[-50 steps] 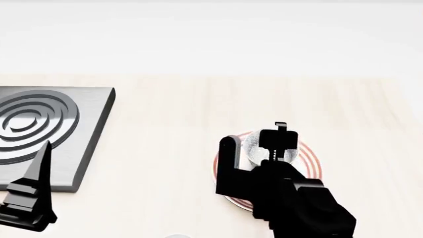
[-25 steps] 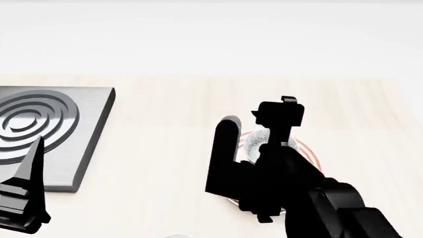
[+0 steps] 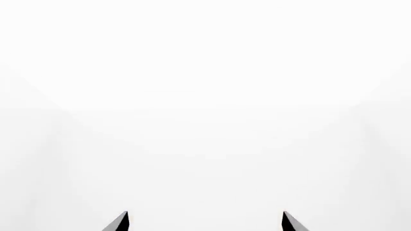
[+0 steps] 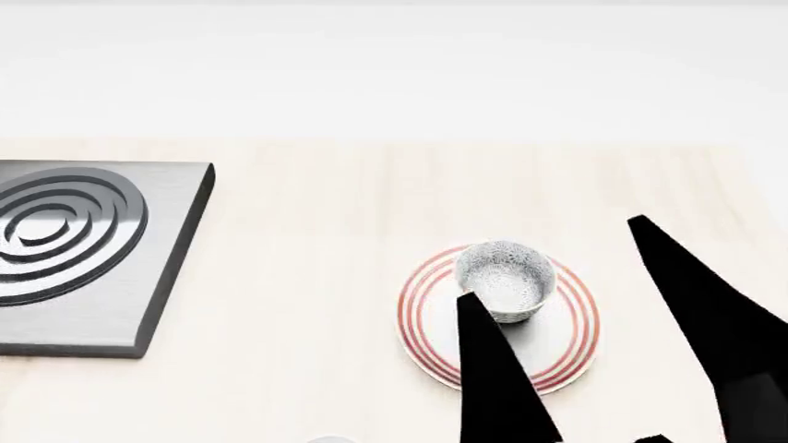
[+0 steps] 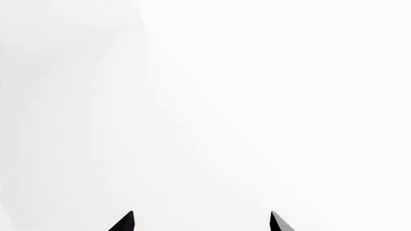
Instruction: Pick the akita bowl between the plate and the ramekin and place it on the plate.
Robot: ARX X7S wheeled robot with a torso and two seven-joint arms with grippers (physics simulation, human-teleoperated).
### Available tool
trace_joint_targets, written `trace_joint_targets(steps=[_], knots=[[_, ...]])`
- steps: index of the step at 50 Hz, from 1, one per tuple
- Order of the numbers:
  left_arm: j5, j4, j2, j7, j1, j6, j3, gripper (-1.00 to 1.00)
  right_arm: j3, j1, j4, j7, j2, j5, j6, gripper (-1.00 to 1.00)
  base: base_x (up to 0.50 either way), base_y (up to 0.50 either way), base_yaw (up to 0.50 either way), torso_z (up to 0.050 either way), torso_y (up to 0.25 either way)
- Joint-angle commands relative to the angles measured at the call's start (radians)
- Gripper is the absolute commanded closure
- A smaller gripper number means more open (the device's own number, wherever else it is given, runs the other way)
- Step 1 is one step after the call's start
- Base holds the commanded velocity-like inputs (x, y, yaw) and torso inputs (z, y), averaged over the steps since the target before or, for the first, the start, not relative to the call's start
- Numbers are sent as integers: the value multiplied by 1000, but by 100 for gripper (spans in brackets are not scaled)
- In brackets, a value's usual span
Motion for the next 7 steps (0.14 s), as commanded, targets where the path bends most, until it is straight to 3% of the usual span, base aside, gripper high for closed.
trace_joint_targets(steps=[1, 7], knots=[[184, 19, 25, -76, 209, 489, -68, -100, -21, -273, -119, 644, 268, -161, -287, -100, 0, 0, 0, 0, 0], [227, 9, 81, -90, 246, 613, -110, -100, -65, -320, -119, 787, 268, -315, -301, -100, 0, 0, 0, 0, 0]])
